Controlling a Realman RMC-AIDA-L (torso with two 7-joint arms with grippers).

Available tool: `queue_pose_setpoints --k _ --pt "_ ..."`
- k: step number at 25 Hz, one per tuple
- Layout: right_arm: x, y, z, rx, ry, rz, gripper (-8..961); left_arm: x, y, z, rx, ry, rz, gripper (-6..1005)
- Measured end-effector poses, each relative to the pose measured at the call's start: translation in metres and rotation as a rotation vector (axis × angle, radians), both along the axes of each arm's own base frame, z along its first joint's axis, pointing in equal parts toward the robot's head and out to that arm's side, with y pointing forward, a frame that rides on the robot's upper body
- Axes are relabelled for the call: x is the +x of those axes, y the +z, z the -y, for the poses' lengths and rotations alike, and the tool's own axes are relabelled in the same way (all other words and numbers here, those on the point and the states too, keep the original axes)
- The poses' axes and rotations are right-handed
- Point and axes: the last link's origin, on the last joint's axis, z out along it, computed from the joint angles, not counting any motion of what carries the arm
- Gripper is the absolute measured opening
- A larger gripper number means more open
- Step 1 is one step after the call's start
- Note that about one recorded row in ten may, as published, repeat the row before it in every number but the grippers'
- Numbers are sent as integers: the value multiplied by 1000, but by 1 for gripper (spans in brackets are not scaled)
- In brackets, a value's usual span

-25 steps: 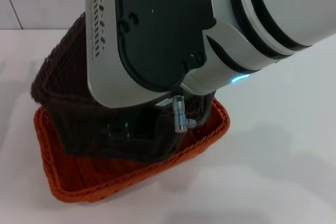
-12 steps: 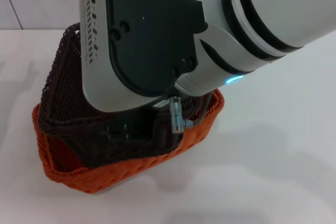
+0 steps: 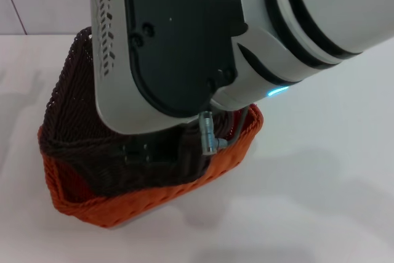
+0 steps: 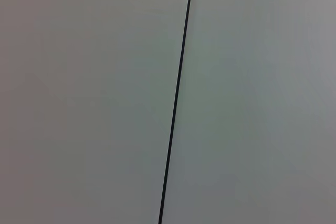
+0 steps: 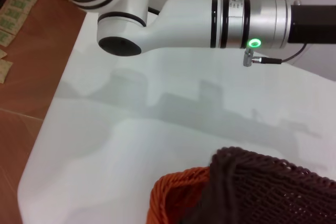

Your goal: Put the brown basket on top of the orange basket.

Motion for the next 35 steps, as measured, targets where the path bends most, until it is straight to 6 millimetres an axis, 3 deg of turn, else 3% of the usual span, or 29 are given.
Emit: queue_pose_setpoints --k 8,16,19,20,22,23,25,28,30,35 --pt "-2 14 14 12 45 -26 349 0 2 0 8 -3 1 798" --pt "0 26 3 61 1 -106 348 2 3 0 8 -14 1 798" --pt "2 34 -12 135 -35 -176 348 2 2 1 5 -15 1 798" --pt "5 43 -27 206 -66 -234 348 2 2 1 5 -15 1 798" --pt "8 48 -35 243 -83 -266 348 1 1 2 5 -13 2 798" --pt "15 60 -53 316 -122 -343 348 0 1 4 4 -15 4 798" --pt "19 66 -62 350 -140 -376 348 0 1 4 4 -15 4 798" --pt "45 87 -97 507 -203 -530 348 -2 0 9 3 -23 18 798" --pt "54 90 -105 547 -220 -563 348 -4 -1 13 -6 -24 32 798" --pt "108 101 -137 754 -314 -723 348 -8 -1 21 -14 -29 48 798"
